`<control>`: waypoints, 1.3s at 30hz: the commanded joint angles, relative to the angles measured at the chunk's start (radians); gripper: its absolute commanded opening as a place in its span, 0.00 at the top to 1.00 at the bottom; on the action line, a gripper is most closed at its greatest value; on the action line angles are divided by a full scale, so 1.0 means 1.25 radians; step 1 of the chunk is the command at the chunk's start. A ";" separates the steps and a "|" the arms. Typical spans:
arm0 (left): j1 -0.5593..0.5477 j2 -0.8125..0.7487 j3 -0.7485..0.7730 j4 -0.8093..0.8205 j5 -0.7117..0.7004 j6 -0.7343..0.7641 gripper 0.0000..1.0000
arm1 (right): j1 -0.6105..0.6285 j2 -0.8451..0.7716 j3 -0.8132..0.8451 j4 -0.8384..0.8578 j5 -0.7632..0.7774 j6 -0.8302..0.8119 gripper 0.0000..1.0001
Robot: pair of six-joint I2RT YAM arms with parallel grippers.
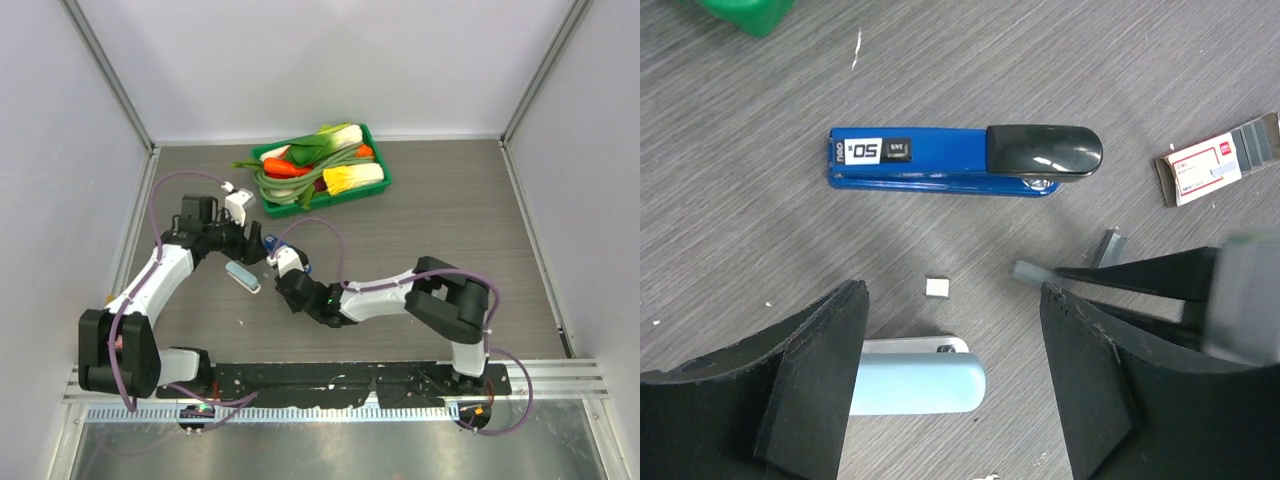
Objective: Unload the staples from the stapler
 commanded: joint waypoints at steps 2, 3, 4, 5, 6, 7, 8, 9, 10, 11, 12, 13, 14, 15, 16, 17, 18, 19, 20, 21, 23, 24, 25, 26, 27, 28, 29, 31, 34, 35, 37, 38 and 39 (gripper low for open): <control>0.000 0.011 0.069 0.027 -0.001 -0.016 0.27 | 0.001 -0.218 -0.073 -0.029 -0.006 0.030 0.89; 0.000 0.006 0.074 0.041 -0.002 -0.032 0.28 | 0.000 -0.244 -0.082 -0.040 -0.012 0.033 0.89; 0.000 0.002 0.073 0.071 -0.001 -0.069 0.29 | -0.006 -0.268 -0.085 -0.054 -0.023 0.035 0.89; 0.000 -0.009 0.073 0.087 0.011 -0.079 0.29 | -0.017 -0.297 -0.086 -0.086 -0.051 0.039 0.89; -0.001 -0.014 0.071 0.102 0.019 -0.087 0.29 | -0.025 -0.343 -0.084 -0.103 -0.064 0.056 0.89; -0.003 -0.015 0.073 0.125 0.020 -0.088 0.29 | -0.033 -0.368 -0.084 -0.135 -0.077 0.068 0.89; -0.014 -0.019 0.089 0.127 0.009 -0.073 0.29 | -0.069 -0.390 -0.083 -0.151 -0.134 0.089 0.89; -0.023 -0.015 0.102 0.126 -0.001 -0.053 0.30 | -0.092 -0.434 -0.084 -0.166 -0.169 0.135 0.89; -0.030 -0.010 0.119 0.101 -0.008 -0.031 0.30 | -0.117 -0.455 -0.090 -0.166 -0.207 0.165 0.89; -0.039 -0.005 0.161 0.079 -0.012 0.024 0.30 | -0.147 -0.473 -0.097 -0.166 -0.306 0.191 0.89; -0.043 0.008 0.180 0.061 -0.015 0.051 0.28 | -0.202 -0.495 -0.114 -0.166 -0.364 0.214 0.89; -0.046 0.010 0.194 0.033 -0.019 0.089 0.24 | -0.233 -0.522 -0.121 -0.154 -0.419 0.264 0.88; -0.062 0.008 0.210 0.023 -0.023 0.165 0.23 | -0.255 -0.534 -0.125 -0.147 -0.494 0.283 0.88; -0.073 -0.003 0.213 0.013 -0.042 0.212 0.22 | -0.290 -0.542 -0.125 -0.144 -0.529 0.299 0.88; -0.088 -0.011 0.214 0.004 -0.055 0.256 0.22 | -0.301 -0.548 -0.122 -0.142 -0.553 0.320 0.89; -0.131 -0.022 0.209 -0.001 -0.071 0.345 0.22 | -0.309 -0.548 -0.115 -0.140 -0.575 0.330 0.89; -0.154 -0.033 0.202 -0.006 -0.110 0.390 0.22 | -0.320 -0.546 -0.111 -0.142 -0.613 0.336 0.89; -0.194 -0.059 0.190 -0.005 -0.122 0.436 0.22 | -0.325 -0.542 -0.106 -0.140 -0.629 0.352 0.89; -0.208 -0.071 0.159 -0.001 -0.133 0.494 0.23 | -0.329 -0.541 -0.099 -0.140 -0.645 0.359 0.89; -0.219 -0.082 0.138 0.030 -0.153 0.571 0.26 | -0.334 -0.541 -0.096 -0.138 -0.666 0.365 0.89; -0.235 -0.120 0.068 0.090 -0.175 0.624 0.32 | -0.352 -0.544 -0.096 -0.127 -0.690 0.387 0.89; -0.239 -0.136 0.041 0.169 -0.185 0.661 0.34 | -0.360 -0.545 -0.097 -0.122 -0.699 0.396 0.89; -0.245 -0.166 -0.012 0.209 -0.192 0.676 0.35 | -0.377 -0.544 -0.097 -0.118 -0.718 0.400 0.89; -0.246 -0.184 -0.038 0.247 -0.190 0.691 0.35 | -0.383 -0.546 -0.102 -0.116 -0.729 0.412 0.89; -0.246 -0.200 -0.065 0.319 -0.181 0.724 0.35 | -0.392 -0.544 -0.105 -0.110 -0.739 0.416 0.89; -0.245 -0.232 -0.117 0.352 -0.168 0.740 0.35 | -0.408 -0.542 -0.106 -0.107 -0.758 0.418 0.89; -0.246 -0.247 -0.143 0.387 -0.158 0.756 0.34 | -0.416 -0.537 -0.109 -0.102 -0.771 0.429 0.89; -0.248 -0.273 -0.225 0.524 -0.132 0.786 0.34 | -0.430 -0.528 -0.116 -0.078 -0.805 0.449 0.90; -0.250 -0.297 -0.323 0.748 -0.095 0.822 0.37 | -0.433 -0.515 -0.117 -0.040 -0.833 0.474 0.90; -0.250 -0.292 -0.337 0.830 -0.078 0.829 0.38 | -0.434 -0.510 -0.114 -0.035 -0.839 0.478 0.90; -0.256 -0.283 -0.352 0.880 -0.071 0.843 0.41 | -0.434 -0.502 -0.110 -0.031 -0.850 0.484 0.90; -0.259 -0.278 -0.353 0.907 -0.063 0.848 0.41 | -0.435 -0.499 -0.108 -0.029 -0.856 0.486 0.90; -0.260 -0.275 -0.353 0.916 -0.057 0.853 0.42 | -0.435 -0.496 -0.107 -0.025 -0.861 0.489 0.90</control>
